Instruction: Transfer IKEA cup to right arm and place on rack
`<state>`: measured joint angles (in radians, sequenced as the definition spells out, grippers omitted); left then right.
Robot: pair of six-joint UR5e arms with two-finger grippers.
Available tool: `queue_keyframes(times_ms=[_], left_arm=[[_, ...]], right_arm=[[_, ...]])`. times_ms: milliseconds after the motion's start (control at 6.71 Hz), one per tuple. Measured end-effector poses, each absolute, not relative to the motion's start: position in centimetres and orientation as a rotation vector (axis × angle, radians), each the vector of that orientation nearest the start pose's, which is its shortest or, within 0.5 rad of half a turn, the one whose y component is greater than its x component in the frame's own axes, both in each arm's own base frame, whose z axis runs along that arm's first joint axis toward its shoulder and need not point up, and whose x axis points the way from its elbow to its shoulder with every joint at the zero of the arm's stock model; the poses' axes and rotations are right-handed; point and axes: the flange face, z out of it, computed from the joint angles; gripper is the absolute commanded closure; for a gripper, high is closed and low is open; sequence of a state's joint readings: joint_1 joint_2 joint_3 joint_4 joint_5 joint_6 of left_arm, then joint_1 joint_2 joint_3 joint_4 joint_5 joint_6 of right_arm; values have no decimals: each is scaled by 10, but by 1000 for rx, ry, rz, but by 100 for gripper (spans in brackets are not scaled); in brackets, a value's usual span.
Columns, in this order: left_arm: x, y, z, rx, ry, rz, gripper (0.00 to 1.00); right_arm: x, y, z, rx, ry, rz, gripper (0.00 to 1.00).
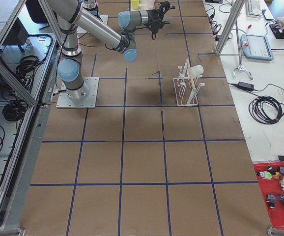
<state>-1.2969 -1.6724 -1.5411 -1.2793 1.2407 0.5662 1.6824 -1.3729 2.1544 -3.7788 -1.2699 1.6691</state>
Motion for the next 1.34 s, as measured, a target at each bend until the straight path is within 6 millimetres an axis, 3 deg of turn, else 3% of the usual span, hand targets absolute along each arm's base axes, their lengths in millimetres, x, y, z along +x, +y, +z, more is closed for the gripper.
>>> queue_keyframes(times_ms=[447,895,1193,1342], left_arm=[[-80,-581,487,857,3325,-1186,100],[-145,-546,430,1153,3123,-1634,100],[-179,-533,393,1121,3065,-1848,100],[-196,-525,387,1082,3069,-1933,99]], right_arm=[[214,-449,388,1121,1347,-686,0],[214,-451,386,1180,1305,-627,0],[214,-452,384,1191,1307,-627,0],[214,-453,383,1197,1312,-626,0]])
